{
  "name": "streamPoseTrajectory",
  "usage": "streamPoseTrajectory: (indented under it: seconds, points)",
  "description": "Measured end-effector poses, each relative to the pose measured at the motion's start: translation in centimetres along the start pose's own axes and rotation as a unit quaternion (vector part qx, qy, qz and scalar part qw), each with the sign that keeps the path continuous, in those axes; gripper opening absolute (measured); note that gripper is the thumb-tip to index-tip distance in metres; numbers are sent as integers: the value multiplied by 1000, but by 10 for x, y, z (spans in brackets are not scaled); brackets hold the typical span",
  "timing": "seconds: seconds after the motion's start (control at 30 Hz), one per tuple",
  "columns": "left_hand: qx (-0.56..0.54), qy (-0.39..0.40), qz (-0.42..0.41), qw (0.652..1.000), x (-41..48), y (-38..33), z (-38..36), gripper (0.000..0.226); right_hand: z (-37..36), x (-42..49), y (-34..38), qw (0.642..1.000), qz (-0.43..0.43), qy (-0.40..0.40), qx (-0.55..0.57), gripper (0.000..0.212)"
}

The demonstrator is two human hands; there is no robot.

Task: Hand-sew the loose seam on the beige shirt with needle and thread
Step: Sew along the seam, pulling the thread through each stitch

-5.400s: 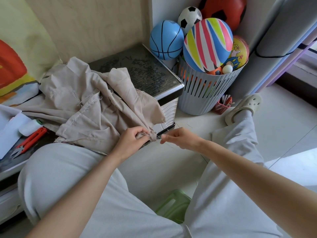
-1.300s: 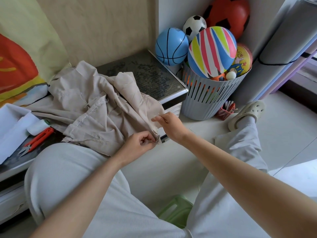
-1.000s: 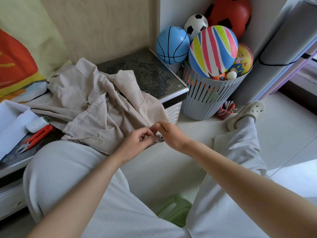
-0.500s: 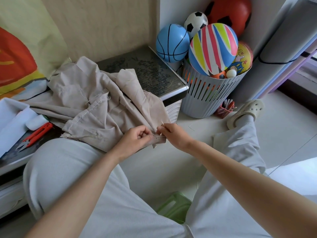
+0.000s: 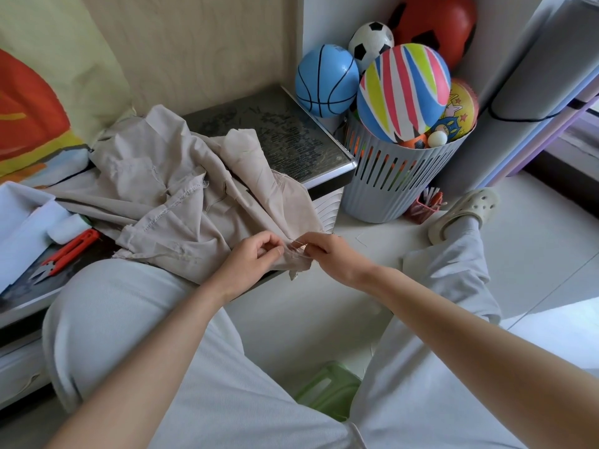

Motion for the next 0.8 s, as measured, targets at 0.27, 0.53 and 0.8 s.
streamPoseTrajectory:
  seconds: [0.27, 0.53, 0.8]
  points:
    - [-18, -9, -18, 1000, 1, 2, 4, 13, -5, -1, -2, 999, -12, 8, 39, 17]
    - [4, -18, -26, 999, 2, 0, 6, 13, -4, -2, 2, 999, 1, 20, 39, 21]
    - [12, -11, -27, 1000, 2, -1, 5, 14, -9, -1, 0, 998, 6, 20, 58, 19]
Point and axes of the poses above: each hand's wrist, its own x-axis towards the middle knuckle, its own z-axis out of the back of the hand, y = z × x, the point moved 8 cm from there along x, towards the middle knuckle, and after that the axes turned 12 degrees about -x, right-handed, at the moved point
